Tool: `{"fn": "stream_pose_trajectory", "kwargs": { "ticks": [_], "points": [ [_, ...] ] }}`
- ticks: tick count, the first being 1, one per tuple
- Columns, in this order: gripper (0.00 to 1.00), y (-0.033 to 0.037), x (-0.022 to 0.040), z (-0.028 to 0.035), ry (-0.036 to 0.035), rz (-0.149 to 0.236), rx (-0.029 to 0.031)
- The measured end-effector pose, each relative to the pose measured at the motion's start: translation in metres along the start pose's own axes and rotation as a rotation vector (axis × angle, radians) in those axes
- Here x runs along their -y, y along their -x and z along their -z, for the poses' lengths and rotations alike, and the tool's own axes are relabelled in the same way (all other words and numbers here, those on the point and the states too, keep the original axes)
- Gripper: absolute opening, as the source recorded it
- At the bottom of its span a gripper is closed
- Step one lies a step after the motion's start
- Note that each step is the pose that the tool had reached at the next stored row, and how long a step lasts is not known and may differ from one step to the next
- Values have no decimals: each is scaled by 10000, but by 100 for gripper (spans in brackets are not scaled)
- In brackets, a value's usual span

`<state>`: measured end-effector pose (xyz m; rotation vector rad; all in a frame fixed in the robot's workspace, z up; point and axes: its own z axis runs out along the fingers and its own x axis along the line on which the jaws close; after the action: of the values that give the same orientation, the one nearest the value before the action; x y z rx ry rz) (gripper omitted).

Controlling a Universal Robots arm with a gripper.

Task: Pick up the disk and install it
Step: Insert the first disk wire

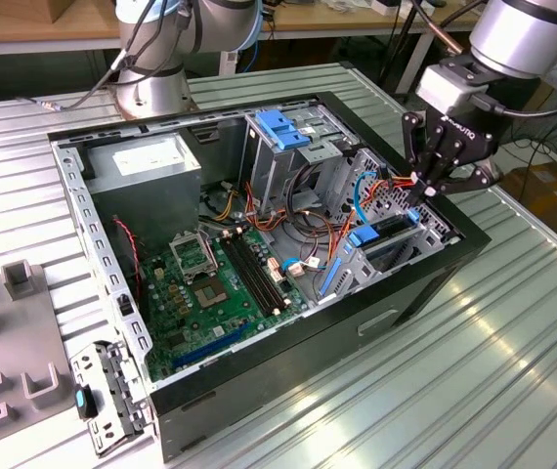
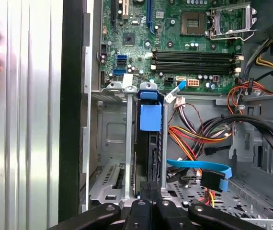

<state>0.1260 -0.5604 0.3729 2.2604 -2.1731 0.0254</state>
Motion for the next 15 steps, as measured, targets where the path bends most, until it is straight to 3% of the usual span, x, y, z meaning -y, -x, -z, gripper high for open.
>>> {"fn": "stream_pose_trajectory", "kwargs": {
  "ticks": [3,6,8,11,15],
  "points": [
    [11,-1,16,1,-12,790,4],
    [11,24,71,0,-14,896,6],
    [11,99,129,1,-15,954,5],
    [11,162,167,2,-16,1047,6],
    [11,165,175,1,-26,1619,11]
  ]
}}
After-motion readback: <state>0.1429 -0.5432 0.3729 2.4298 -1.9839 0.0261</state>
